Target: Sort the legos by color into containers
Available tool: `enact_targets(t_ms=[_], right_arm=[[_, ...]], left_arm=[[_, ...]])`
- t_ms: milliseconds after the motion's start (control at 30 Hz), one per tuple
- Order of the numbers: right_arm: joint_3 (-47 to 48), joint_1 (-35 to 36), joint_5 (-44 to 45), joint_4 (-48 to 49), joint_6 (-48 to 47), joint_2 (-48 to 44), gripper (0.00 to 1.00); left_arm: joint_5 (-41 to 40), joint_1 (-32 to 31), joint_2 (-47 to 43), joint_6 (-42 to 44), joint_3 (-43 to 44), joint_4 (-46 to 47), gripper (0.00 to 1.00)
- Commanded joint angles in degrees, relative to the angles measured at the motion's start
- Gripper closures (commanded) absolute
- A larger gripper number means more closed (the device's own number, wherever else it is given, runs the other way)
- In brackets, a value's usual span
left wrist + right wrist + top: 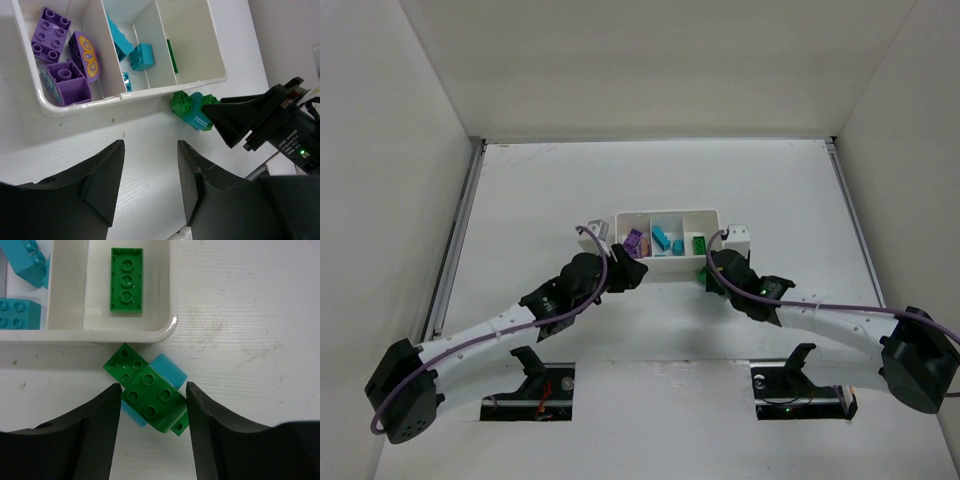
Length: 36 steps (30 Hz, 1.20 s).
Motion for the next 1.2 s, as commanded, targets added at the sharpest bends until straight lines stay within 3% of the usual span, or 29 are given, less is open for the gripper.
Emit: enact_targets(t_ms=[0,167,500,767,967,1167], right_arm=[[2.07,0.41,-3.26,1.73,2.42,0.34,0.48],[2.6,3.22,-5.28,1.11,5.76,0.34,0.5],[2.78,7.18,-5.11,-0.73,7.27,0.34,0.34],[2.69,7.36,-5.19,-1.43,5.16,-0.1,0.37],[2.95,7.36,-5.02,-2.32,4.1,1.3,0.44],[3.13,7.36,-3.88,-1.53,4.89,1.48,0.7]], left_arm=[[-0.28,0.04,-2.82,-1.77,-1.86,-0.78,0.56],[-0.9,-1.02,-4.66,-1.77,-4.15,-1.39,0.57],[-1.95,-1.72,-8.09,-0.98,-6.52,-3.95,0.57],[-1.69,-0.76,-7.22,-0.98,-6.61,-3.51,0.57],[-1.52,-0.49,-6.78,-1.24,-6.61,-3.42,0.57],[-1.51,-1.19,-5.99,-1.86,-6.35,-2.54,0.56]])
